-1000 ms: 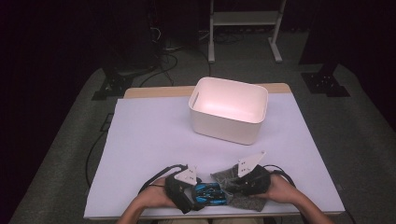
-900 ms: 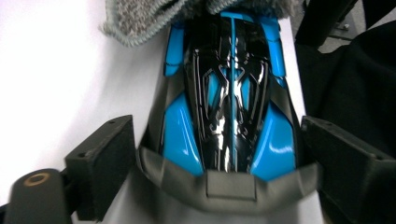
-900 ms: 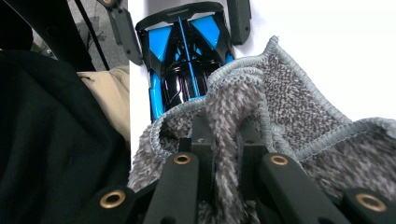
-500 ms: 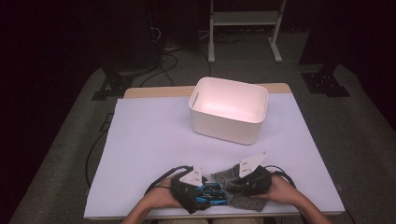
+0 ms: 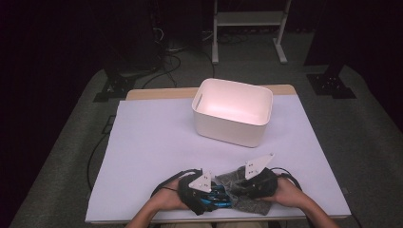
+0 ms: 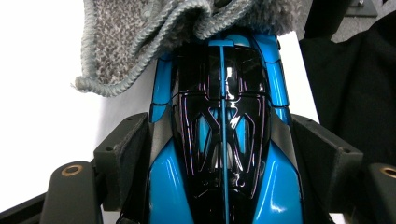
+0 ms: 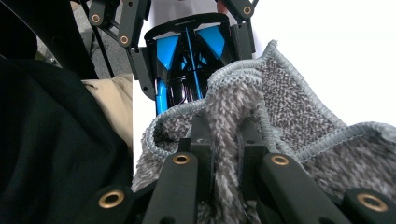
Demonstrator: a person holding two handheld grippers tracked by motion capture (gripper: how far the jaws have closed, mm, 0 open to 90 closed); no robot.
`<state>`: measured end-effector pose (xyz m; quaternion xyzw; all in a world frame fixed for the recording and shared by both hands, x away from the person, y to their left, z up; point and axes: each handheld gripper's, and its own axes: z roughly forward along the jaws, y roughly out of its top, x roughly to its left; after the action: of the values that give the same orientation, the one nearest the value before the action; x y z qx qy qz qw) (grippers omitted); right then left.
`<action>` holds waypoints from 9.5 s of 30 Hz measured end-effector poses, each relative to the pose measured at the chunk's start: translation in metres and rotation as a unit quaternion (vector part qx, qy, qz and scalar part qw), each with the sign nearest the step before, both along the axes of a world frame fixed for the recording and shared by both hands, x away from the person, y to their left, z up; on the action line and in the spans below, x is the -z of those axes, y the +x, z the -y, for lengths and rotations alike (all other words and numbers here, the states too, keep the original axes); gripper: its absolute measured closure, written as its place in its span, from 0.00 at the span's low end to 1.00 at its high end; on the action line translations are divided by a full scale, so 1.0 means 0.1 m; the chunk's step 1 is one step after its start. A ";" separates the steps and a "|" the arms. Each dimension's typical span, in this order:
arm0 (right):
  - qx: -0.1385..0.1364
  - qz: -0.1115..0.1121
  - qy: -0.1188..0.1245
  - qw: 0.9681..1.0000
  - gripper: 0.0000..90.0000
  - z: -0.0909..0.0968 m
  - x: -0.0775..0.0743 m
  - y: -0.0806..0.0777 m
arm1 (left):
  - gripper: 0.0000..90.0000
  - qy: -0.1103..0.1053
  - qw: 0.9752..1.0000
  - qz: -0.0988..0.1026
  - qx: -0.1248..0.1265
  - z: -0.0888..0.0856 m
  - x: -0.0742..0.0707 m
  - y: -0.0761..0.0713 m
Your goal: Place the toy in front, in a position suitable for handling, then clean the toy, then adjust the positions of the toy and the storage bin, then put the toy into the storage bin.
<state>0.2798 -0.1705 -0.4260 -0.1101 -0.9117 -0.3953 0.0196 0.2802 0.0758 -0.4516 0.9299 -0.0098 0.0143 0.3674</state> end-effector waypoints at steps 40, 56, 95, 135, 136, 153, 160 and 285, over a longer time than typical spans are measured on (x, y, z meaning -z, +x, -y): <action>0.087 0.005 -0.033 0.996 0.89 0.68 -0.23 0.20 | 0.14 -0.029 0.998 -0.032 -0.043 -0.41 -0.14 0.34; 0.174 0.006 -0.062 0.983 0.89 1.44 -0.26 0.14 | 0.14 -0.048 0.995 -0.024 -0.085 -0.71 -0.29 0.32; 0.167 -0.007 0.012 0.986 0.45 1.44 -0.59 0.41 | 0.11 -0.085 0.985 -0.024 -0.151 -1.19 -0.16 0.30; 0.036 0.025 0.022 0.999 0.34 0.08 -1.11 0.96 | 0.05 -0.078 0.979 -0.010 -0.190 -1.33 -0.15 0.31; 0.037 0.024 0.021 0.999 0.34 0.06 -1.11 0.96 | 0.05 -0.076 0.979 -0.009 -0.189 -1.32 -0.15 0.31; 0.017 0.037 0.012 0.999 0.34 -0.14 -1.29 1.06 | 0.05 -0.068 0.980 -0.008 -0.185 -1.31 -0.14 0.31; 0.011 0.040 0.008 0.999 0.34 -0.26 -1.38 1.16 | 0.05 -0.069 0.980 -0.009 -0.185 -1.31 -0.14 0.30; -0.059 0.042 0.001 0.997 0.27 -0.46 -0.98 0.27 | 0.04 -0.049 0.974 -0.011 -0.221 -1.54 -0.03 0.24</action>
<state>0.3070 -0.1243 -0.3278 -0.0395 -0.9163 -0.3986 0.0047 0.3043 0.2294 -0.4489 0.8902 0.2005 0.0851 0.4002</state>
